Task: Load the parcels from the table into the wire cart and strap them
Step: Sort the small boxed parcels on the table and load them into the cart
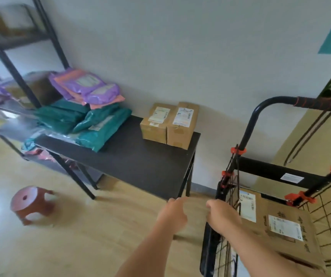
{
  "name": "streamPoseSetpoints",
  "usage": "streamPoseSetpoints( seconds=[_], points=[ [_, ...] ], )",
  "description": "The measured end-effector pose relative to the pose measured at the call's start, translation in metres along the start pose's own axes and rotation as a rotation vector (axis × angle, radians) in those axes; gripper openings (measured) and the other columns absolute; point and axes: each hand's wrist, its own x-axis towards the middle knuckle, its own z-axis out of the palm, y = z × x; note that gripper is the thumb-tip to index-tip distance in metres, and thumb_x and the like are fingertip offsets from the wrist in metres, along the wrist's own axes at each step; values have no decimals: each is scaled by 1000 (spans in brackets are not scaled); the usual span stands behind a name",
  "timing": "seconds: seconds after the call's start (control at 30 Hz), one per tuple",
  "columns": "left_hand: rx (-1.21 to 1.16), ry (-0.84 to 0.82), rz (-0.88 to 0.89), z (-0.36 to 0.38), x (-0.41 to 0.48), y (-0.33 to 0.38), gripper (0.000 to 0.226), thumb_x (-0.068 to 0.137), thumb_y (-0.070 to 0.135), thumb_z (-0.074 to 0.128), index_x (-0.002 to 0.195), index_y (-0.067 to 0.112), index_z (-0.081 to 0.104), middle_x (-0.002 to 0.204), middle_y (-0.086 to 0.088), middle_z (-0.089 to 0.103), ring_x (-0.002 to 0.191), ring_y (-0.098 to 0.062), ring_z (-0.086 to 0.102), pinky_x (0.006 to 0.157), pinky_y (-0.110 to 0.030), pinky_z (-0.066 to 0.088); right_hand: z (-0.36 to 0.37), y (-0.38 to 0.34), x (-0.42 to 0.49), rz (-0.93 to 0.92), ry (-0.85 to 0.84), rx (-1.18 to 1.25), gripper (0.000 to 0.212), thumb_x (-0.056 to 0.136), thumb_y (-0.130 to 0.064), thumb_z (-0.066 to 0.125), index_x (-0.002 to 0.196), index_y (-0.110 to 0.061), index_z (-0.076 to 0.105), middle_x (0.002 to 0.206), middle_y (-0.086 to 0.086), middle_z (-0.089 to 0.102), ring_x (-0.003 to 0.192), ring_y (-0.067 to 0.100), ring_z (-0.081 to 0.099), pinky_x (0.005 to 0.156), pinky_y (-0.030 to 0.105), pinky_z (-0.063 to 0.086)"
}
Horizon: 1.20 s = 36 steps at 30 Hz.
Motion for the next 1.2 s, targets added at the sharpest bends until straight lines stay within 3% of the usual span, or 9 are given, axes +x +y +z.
streamPoseSetpoints(
  seconds=[0.1,0.2,0.43,0.57,0.77,1.2],
  points=[
    [1,31,-39,-21,-10,-52,46,93,11,49,138,19,45,136,-7,48,125,-27,48,103,-38,44,18,-51,-7,-28,-5,-17,15,94,-14,49,95,-26,59,93,-5,60,86,15,58,64,26,44],
    [-8,56,-83,-42,-23,-98,53,92,10,50,143,24,40,140,-4,45,128,-25,46,103,-37,45,36,-97,-13,-50,-4,-21,17,96,-16,48,105,-24,60,100,-4,61,92,15,59,73,26,46],
    [-39,172,-150,-88,-42,-170,55,92,8,48,144,23,41,139,-4,48,127,-24,48,100,-35,47,50,-175,-18,-117,61,-19,21,96,-14,53,113,-25,60,111,-8,60,87,11,58,62,21,46],
    [-42,254,-143,-103,-38,-178,59,90,4,46,145,24,39,141,-2,46,129,-23,45,96,-34,46,34,-196,-5,-152,132,22,31,97,-20,55,128,-27,55,122,-7,55,92,8,58,70,20,50],
    [-2,285,-110,-126,-15,-183,59,88,5,47,143,23,40,140,-2,46,127,-22,44,96,-33,44,28,-220,27,-129,148,91,42,97,-21,55,138,-28,48,143,-4,40,117,11,50,83,23,53],
    [61,198,-54,-226,127,-160,55,93,13,56,144,28,39,141,0,44,127,-21,45,96,-33,46,-31,-270,171,-132,245,203,48,95,-23,59,141,-29,44,146,-6,39,129,12,45,91,24,49]
  ],
)
